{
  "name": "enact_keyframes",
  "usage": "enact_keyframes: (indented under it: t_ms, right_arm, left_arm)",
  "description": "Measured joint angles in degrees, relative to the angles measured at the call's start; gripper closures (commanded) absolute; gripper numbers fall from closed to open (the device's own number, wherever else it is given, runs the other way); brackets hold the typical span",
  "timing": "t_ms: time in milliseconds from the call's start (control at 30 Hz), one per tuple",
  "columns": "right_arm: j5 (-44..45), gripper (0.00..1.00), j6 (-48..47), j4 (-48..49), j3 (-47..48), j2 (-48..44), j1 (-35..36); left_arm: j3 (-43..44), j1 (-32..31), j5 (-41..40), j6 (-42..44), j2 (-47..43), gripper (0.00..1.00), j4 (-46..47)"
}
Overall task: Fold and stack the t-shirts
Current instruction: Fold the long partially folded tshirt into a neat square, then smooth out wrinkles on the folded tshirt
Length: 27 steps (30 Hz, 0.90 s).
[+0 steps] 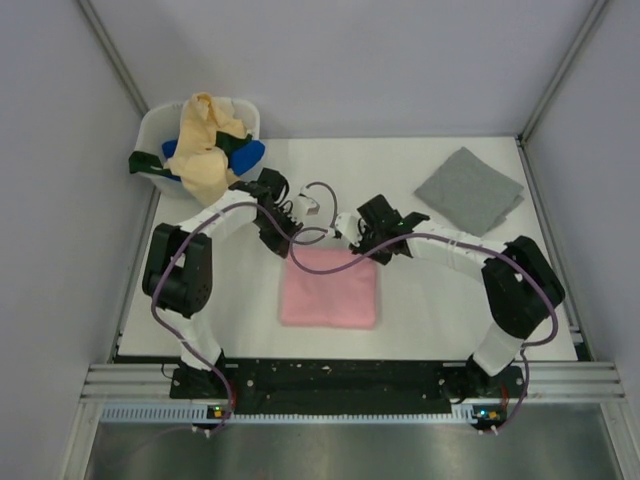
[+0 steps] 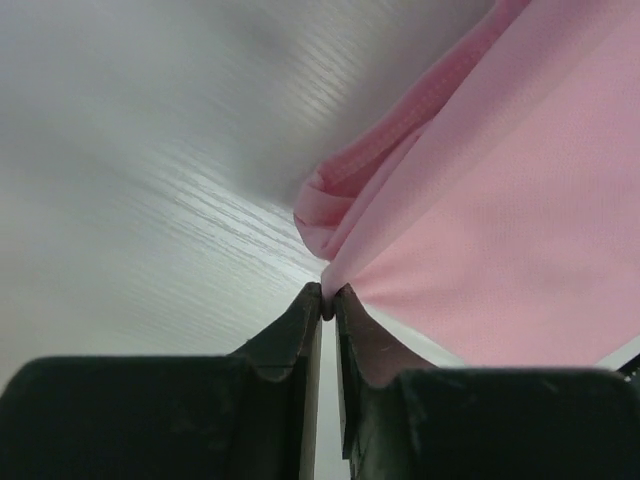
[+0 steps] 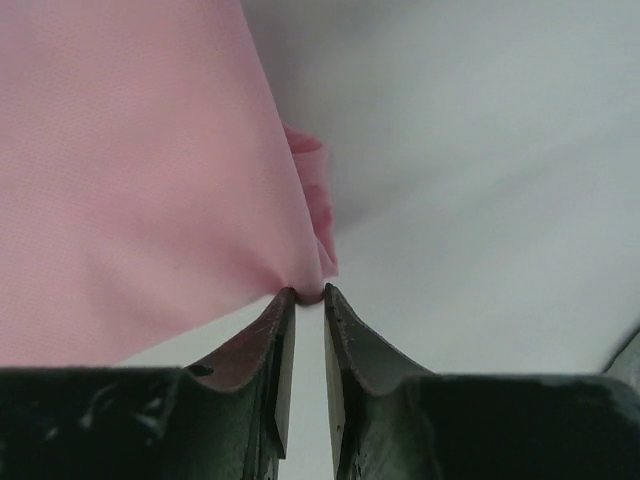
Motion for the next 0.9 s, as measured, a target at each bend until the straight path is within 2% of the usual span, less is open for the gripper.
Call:
enact_keyframes:
  t_ms: [67, 267, 367, 433, 533, 667, 800, 900]
  right_arm:
    - [1.75, 0.69, 1.46, 0.87, 0.87, 1.95, -0.35]
    - [7.23, 0.68, 9.03, 2.47, 5.60, 5.88, -4.83]
    - [7.93, 0.63, 13.62, 2.38, 8.41, 3.78, -6.14]
    - [6.12, 0.63, 17.57, 1.81, 8.31, -0.35, -6.12]
    - [-0.52, 0.69, 24.72, 2.97, 6.40, -7.93, -5.99]
    - [-11.26, 0.90, 37.13, 10.16, -0.92, -14.75, -5.18]
    - [-14.60, 0.99, 45.31, 15.12, -5.51, -9.20, -4.79]
    - [-15.45, 1.00, 49.62, 15.80, -6.40, -2.23, -6.14]
  left_arm:
    - [0.85, 0.09, -0.79, -0.39, 1.07, 0.76, 0.15]
    - [7.93, 0.52, -4.26, -1.62, 5.22, 0.65, 0.13]
    - [10.10, 0.81, -5.25, -1.62, 4.68, 0.60, 0.57]
    - [9.14, 1.01, -6.73, -1.62, 2.32, 0.58, 1.01]
    - [5.40, 1.09, -7.63, -1.64, -3.32, 0.64, 1.53]
    - [-0.24, 0.76, -1.97, -1.44, -11.04, 0.71, 1.95]
    - [-2.14, -0.94, 3.76, -1.53, -9.44, 0.75, 1.70]
    - [-2.03, -1.38, 5.70, -2.16, -3.17, 0.78, 2.14]
